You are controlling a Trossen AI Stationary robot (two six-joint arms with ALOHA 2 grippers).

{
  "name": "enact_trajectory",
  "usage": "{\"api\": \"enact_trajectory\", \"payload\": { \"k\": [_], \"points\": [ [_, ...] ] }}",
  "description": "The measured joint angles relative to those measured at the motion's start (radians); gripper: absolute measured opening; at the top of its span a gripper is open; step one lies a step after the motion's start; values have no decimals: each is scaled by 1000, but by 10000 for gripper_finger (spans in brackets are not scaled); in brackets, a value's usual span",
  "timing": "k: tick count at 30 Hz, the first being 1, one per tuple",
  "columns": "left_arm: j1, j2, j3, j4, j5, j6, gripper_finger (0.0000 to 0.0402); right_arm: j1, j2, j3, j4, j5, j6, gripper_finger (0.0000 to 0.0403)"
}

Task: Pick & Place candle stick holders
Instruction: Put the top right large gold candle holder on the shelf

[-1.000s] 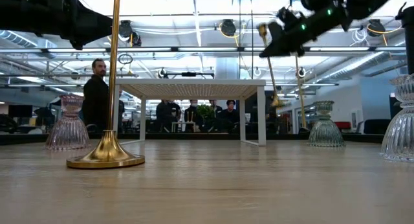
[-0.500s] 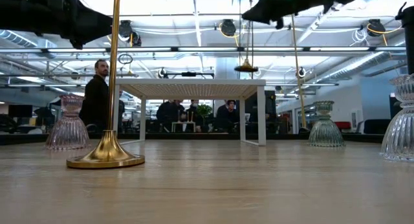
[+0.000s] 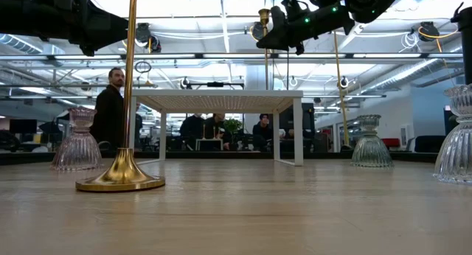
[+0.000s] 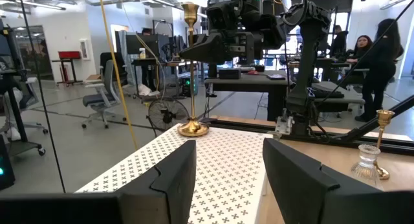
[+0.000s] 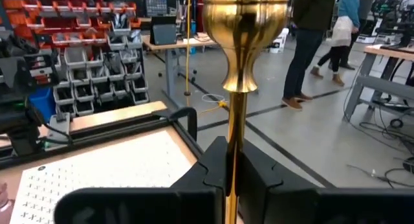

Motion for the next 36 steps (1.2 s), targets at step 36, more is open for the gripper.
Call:
{"api": "enact_trajectory", "payload": {
  "k": [36],
  "points": [
    [-1, 0, 0, -3, 3, -3, 186, -9, 95, -2, 121, 2, 42, 92]
  ]
}}
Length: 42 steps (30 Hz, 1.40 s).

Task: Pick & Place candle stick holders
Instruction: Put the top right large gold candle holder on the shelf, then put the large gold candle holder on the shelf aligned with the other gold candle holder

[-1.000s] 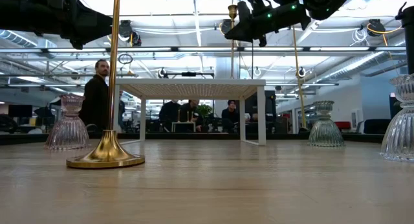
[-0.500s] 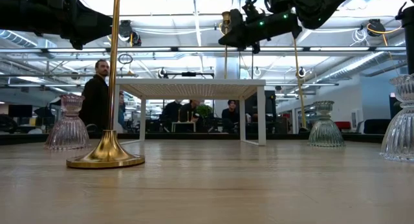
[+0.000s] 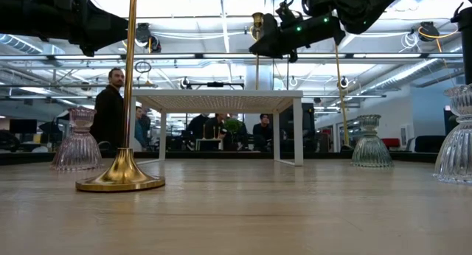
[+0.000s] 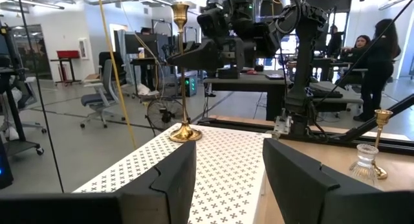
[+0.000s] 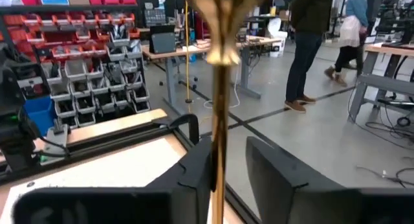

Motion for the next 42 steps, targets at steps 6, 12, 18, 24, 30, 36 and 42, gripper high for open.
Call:
{"api": "enact_trajectory", "payload": {
  "k": [6, 12, 18, 24, 30, 36, 42],
  "points": [
    [0, 0, 0, -6, 0, -1, 186, 0, 0, 0, 3, 0, -1, 147],
    [0, 0, 0, -6, 0, -3, 186, 0, -37, 1, -17, 0, -5, 185],
    [0, 0, 0, -6, 40, -4, 186, 0, -121, 1, -134, 1, -53, 206],
    [0, 0, 0, -6, 189, 3, 186, 1, -219, 1, -337, 1, -53, 217],
    [-8, 33, 0, -1, 296, -25, 186, 29, -301, 1, -526, 1, -73, 213],
    [-54, 155, -1, 43, 313, -31, 186, 104, -362, 1, -663, 1, -79, 209],
    [-125, 320, -1, 149, 315, -49, 186, 197, -371, 1, -771, -2, -113, 208]
  ]
}}
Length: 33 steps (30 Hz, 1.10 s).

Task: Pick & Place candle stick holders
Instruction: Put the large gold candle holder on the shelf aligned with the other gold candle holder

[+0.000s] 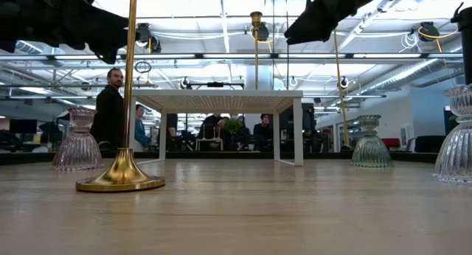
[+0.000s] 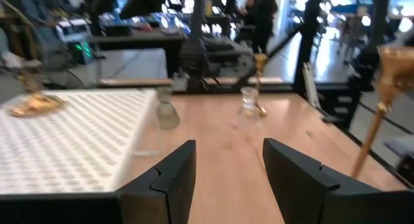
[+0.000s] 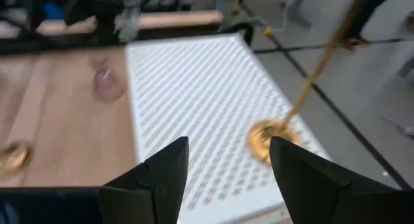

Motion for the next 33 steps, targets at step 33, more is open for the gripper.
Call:
{"api": "enact_trajectory", "payload": {
  "k": [33],
  "points": [
    [-308, 736, 234, 309, -4, -11, 186, 154, 0, 0, -56, 3, -9, 208]
  ]
}}
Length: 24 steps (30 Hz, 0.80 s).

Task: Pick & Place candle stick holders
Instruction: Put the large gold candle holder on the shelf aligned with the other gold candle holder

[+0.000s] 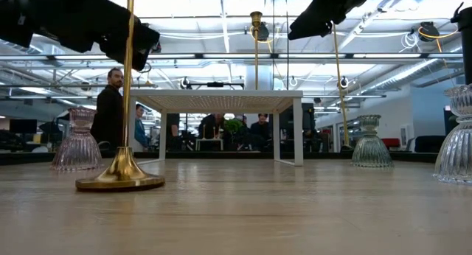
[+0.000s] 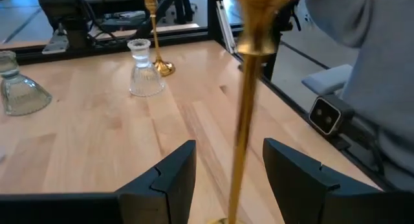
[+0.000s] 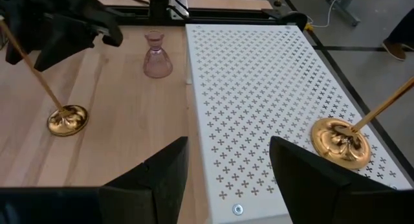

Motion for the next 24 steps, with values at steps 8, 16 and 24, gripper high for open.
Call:
{"api": "enact_trajectory", "payload": {
  "k": [8, 16, 24],
  "points": [
    [-12, -1, 2, 26, -11, 13, 186, 0, 0, 0, 0, 0, -2, 207],
    [-12, -1, 2, 41, -18, 17, 113, 0, 0, 0, 0, 0, -2, 208],
    [-12, -1, 2, 45, -33, 17, 15, 0, 0, 0, 0, 0, -2, 208]
  ]
}}
